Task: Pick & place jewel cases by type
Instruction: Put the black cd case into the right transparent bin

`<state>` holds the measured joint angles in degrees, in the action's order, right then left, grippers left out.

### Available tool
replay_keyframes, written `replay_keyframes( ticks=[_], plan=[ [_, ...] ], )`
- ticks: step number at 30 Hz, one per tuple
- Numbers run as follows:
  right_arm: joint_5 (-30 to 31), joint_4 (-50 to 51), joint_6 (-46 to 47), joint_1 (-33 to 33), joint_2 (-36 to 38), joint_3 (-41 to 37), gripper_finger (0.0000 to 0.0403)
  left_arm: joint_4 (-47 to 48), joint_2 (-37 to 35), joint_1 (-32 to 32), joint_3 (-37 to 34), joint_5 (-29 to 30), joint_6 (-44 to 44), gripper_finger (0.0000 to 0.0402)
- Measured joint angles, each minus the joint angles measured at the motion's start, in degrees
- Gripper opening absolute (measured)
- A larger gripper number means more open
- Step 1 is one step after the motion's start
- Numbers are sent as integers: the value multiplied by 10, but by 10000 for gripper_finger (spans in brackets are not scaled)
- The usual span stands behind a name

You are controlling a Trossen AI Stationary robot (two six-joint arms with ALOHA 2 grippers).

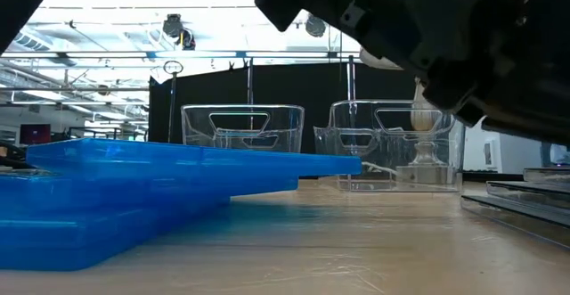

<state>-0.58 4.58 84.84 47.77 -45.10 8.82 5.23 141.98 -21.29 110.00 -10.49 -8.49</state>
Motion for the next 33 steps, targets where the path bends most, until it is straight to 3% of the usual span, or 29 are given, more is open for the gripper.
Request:
replay_keyframes(
  ticks=[15,22,33],
  plan=[
    [6,-7,32,3,0,-1,222,6,2,15,0,24,-1,62],
    [19,-25,106,62,-2,-1,222,6,2,17,0,32,0,62],
    [53,-126,173,110,-91,-1,222,-7,2,17,0,31,-3,62]
  ],
)
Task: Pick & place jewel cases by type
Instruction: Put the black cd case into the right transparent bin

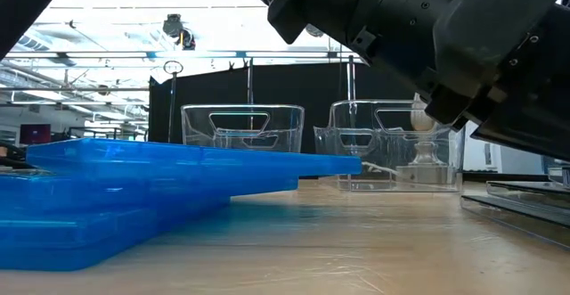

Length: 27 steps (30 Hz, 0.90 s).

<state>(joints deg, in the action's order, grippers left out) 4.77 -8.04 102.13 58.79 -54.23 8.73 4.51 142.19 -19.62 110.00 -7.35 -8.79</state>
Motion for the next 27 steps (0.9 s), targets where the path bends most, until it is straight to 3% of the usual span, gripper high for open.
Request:
replay_keyframes(
  ticks=[8,27],
  plan=[
    [9,-111,-26,6,-90,1,221,-1,0,1,0,0,0,62],
    [58,-132,-96,6,-94,1,120,5,0,8,0,-2,-1,62]
  ],
)
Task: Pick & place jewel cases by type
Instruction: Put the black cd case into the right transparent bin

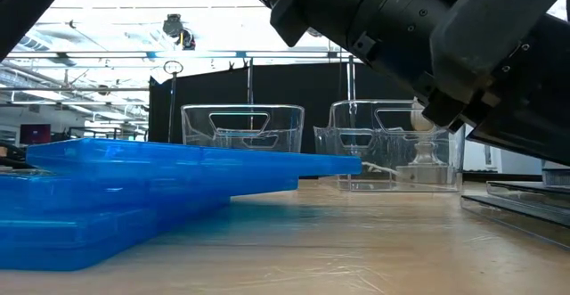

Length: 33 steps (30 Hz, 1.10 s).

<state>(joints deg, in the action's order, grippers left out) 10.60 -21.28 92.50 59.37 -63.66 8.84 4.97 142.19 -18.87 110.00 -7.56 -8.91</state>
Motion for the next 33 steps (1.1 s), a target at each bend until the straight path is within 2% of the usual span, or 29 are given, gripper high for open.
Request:
replay_keyframes(
  ticks=[11,22,33],
  plan=[
    [14,-8,-32,0,0,-1,63,-5,0,-4,0,-5,-10,62],
    [15,-10,-71,0,39,-1,54,-9,-11,-21,0,1,-47,63],
    [32,-5,-129,0,79,-1,53,118,-106,-47,0,-4,-53,63]
  ],
)
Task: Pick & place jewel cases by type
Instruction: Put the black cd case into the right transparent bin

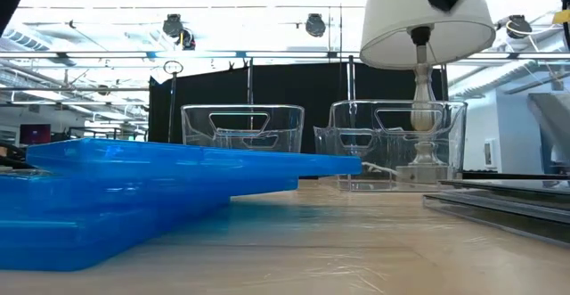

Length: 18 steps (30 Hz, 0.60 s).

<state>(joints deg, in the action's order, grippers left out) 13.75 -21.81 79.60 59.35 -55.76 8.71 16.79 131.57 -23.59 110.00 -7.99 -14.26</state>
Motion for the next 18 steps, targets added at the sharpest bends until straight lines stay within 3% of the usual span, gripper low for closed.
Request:
replay_keyframes(
  ticks=[8,18],
  plan=[
    [0,-23,-39,0,6,0,49,155,-47,-26,0,4,0,63],
    [14,-20,-42,0,6,0,26,156,-50,-43,-9,6,10,63]
  ],
)
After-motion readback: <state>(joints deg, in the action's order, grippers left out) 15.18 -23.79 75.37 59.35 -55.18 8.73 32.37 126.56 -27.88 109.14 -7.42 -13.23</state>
